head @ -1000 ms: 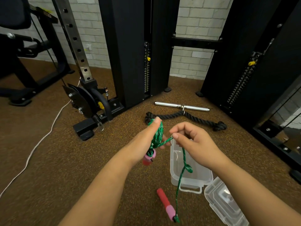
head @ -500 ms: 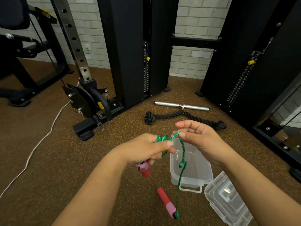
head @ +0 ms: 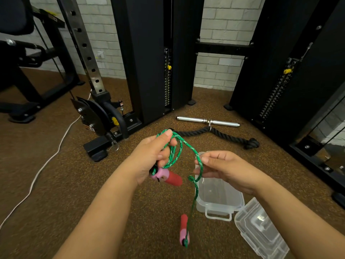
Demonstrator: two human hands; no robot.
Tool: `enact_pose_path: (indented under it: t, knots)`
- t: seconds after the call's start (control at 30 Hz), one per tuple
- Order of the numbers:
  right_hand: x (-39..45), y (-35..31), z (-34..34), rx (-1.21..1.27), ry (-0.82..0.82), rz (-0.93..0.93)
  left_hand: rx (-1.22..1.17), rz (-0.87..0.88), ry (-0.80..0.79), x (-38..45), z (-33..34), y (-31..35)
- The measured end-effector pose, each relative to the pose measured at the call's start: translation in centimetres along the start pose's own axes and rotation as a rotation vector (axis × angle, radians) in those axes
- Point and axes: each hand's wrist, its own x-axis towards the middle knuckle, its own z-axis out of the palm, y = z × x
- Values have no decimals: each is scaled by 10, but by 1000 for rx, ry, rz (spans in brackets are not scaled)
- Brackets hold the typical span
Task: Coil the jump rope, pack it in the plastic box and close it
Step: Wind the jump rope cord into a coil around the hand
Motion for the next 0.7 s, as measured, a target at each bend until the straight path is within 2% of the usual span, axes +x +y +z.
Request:
enact_pose_path:
  t: [0.1,0.17,0.33,0.4,0.47,0.6,0.7]
  knots:
    - [0,-2,2,110,-98,14,-41,-5,14,1,0,1]
    - [1,-2,4,88,-84,-9,-100,-15,33,1,1,2]
    - [8,7,2,-300,294,-84,-367,-51,41,-1,5,0]
    - [9,15,4,-454,340,-62,-446,-76,43,0,8,-2]
    - [11,22,10,-505,318,-54,-499,-99,65,1,10,-3]
    - [11,22,14,-243,201,-42,-606,-106,95,2,10,-2]
    - [8,23,10,-222,158,7,-656,-87,109,4,5,-1]
